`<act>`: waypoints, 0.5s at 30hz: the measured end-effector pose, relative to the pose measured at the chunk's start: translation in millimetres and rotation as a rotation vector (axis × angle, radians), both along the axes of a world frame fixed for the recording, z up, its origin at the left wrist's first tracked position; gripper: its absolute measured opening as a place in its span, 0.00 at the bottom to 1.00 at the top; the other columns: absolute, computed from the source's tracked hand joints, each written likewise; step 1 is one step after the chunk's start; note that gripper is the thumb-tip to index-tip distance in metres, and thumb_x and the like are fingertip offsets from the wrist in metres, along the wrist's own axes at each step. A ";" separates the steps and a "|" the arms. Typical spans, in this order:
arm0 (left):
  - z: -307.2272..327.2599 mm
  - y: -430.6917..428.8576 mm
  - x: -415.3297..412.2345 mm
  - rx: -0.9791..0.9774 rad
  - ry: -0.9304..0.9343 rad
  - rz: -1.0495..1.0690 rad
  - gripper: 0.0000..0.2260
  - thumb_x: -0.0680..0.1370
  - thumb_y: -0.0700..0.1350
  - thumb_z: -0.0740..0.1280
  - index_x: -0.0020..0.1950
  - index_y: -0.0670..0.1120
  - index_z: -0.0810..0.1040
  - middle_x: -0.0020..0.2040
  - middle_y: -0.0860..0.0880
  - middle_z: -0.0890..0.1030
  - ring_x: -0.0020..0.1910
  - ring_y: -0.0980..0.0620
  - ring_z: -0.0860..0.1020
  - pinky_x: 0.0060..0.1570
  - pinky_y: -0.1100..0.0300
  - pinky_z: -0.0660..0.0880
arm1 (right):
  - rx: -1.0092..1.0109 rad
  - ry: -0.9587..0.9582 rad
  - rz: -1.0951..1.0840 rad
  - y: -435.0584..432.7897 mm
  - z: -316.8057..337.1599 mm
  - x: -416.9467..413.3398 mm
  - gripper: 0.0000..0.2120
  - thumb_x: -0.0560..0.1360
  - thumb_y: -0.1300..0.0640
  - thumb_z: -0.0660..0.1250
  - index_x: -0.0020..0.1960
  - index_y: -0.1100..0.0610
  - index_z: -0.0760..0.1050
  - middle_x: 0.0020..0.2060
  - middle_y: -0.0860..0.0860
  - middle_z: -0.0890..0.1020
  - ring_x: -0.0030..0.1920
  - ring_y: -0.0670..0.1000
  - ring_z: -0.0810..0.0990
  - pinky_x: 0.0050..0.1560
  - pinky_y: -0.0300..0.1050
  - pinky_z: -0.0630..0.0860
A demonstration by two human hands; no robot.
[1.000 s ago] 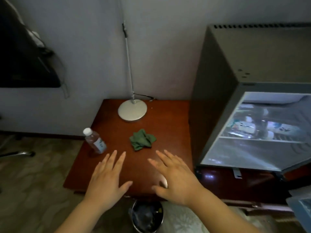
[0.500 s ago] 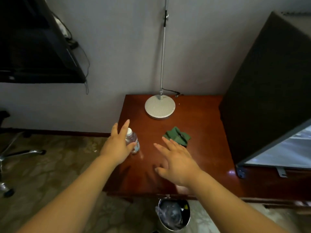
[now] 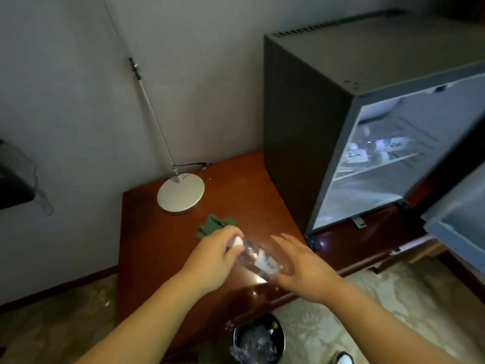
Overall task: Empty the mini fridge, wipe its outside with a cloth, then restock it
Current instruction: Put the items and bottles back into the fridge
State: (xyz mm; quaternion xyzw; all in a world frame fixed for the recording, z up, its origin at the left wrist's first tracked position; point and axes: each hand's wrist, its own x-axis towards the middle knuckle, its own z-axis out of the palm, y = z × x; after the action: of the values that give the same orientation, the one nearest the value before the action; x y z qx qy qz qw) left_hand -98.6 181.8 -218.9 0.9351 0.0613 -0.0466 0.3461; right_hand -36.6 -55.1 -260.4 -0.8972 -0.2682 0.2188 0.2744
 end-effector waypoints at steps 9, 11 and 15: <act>9.7 -201.6 102.0 -0.441 0.018 -0.163 0.06 0.76 0.47 0.70 0.50 0.59 0.80 0.44 0.49 0.84 0.43 0.45 0.83 0.49 0.47 0.81 | -0.006 -0.111 -0.415 -199.7 22.3 25.6 0.30 0.67 0.39 0.76 0.66 0.38 0.68 0.53 0.36 0.75 0.51 0.40 0.76 0.48 0.34 0.72; 3.0 -244.8 125.4 -0.342 0.021 -0.255 0.08 0.78 0.46 0.71 0.50 0.60 0.79 0.44 0.54 0.84 0.43 0.53 0.82 0.46 0.58 0.79 | -0.037 -0.152 -0.501 -244.7 20.8 28.8 0.28 0.67 0.39 0.76 0.63 0.38 0.69 0.51 0.37 0.76 0.49 0.40 0.76 0.44 0.33 0.70; -11.1 -325.9 162.0 -0.164 -0.032 -0.449 0.10 0.78 0.47 0.72 0.56 0.59 0.79 0.47 0.61 0.80 0.46 0.61 0.78 0.47 0.68 0.72 | -0.109 -0.235 -0.645 -329.4 15.3 33.9 0.29 0.66 0.40 0.75 0.65 0.40 0.73 0.51 0.38 0.76 0.54 0.44 0.76 0.47 0.40 0.74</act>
State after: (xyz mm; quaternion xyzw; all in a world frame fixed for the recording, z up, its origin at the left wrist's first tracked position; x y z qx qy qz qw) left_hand 63.4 -144.1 -230.0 0.8947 -0.1577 -0.1124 0.4025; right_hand -2.7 -384.4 -245.1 -0.9681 0.0115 0.0299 0.2485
